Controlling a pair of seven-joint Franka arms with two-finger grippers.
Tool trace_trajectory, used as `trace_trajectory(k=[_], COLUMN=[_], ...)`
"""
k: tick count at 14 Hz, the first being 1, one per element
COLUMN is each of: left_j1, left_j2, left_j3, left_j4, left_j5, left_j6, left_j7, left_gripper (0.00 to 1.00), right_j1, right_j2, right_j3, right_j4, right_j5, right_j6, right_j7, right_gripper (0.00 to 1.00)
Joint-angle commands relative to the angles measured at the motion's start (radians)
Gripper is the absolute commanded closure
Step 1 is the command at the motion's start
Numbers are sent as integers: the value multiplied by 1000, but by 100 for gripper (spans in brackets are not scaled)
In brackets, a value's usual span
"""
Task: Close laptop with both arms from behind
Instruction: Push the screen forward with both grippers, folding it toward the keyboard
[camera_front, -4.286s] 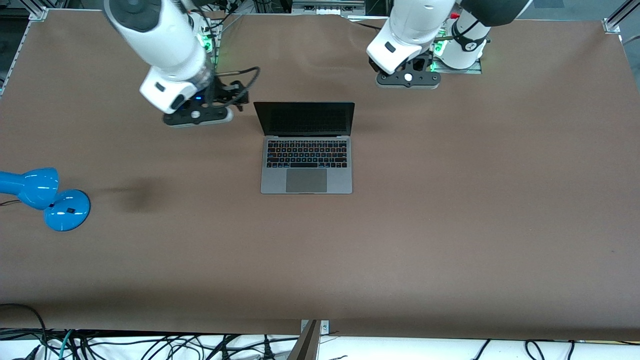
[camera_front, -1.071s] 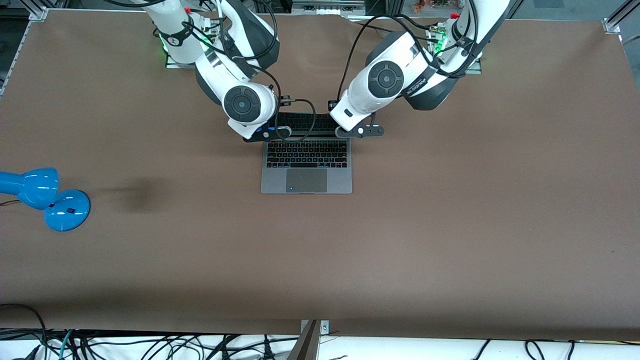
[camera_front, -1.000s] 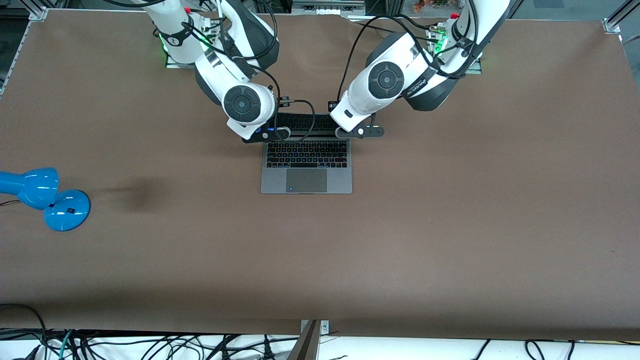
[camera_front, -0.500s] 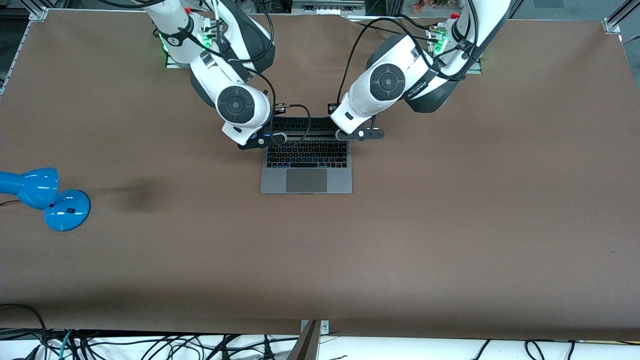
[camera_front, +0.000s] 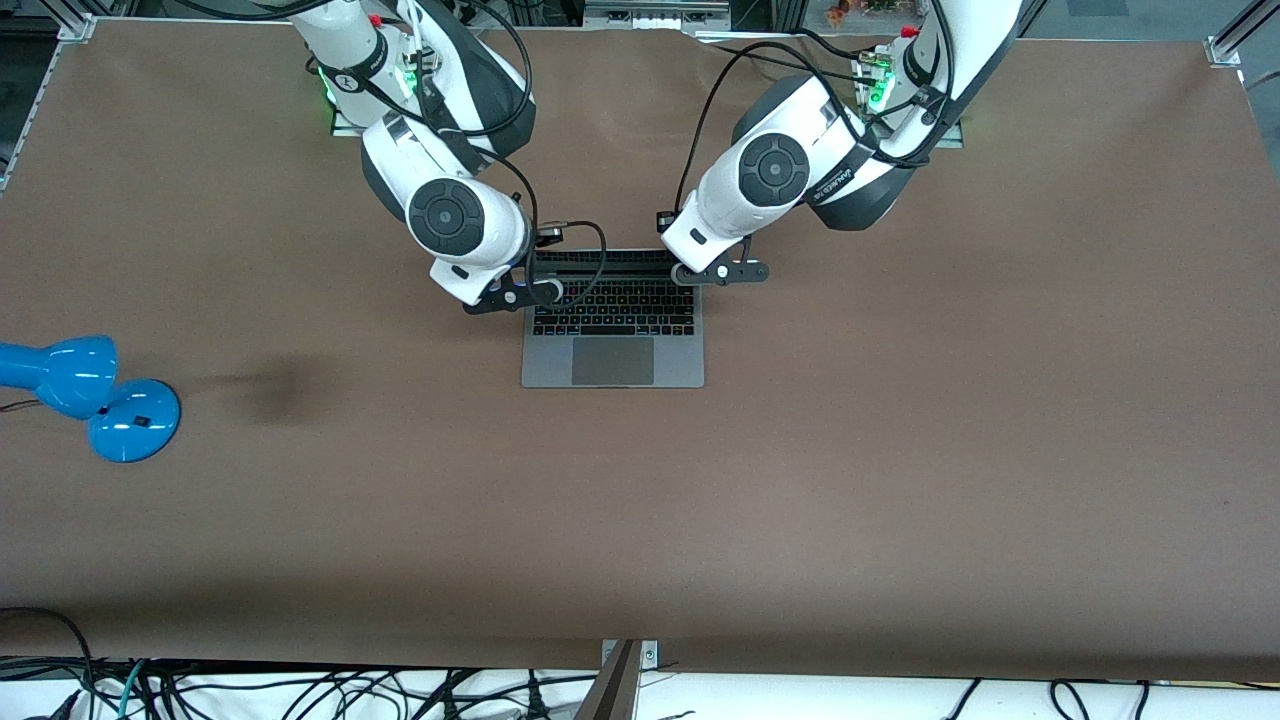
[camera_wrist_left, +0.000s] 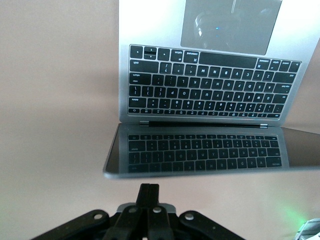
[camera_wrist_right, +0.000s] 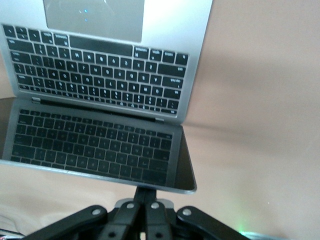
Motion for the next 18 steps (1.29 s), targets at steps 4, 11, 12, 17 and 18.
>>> trace_trajectory(k=[4, 11, 12, 17, 18], left_j1=[-3, -5, -5, -6, -6], left_j2=[31, 85, 94, 138, 146], left_j3=[-1, 8, 11, 19, 22], left_j4=[26, 64, 70, 99, 118], left_j5=[35, 82, 82, 131, 139], left_j6=[17, 39, 39, 40, 40], left_j7=[-23, -46, -46, -55, -55], left_gripper=[100, 100, 100, 100, 100], right_j1=[-16, -18, -18, -18, -18], right_j2=[3, 21, 23, 44, 50], right_j3=[-6, -35, -42, -52, -56], right_j4=[0, -2, -2, -2, -2], right_j5=[-14, -14, -14, -26, -37], right_j6=[62, 117, 125, 169, 180], right_j7=[-67, -132, -139, -159, -159], right_gripper=[100, 100, 100, 100, 100])
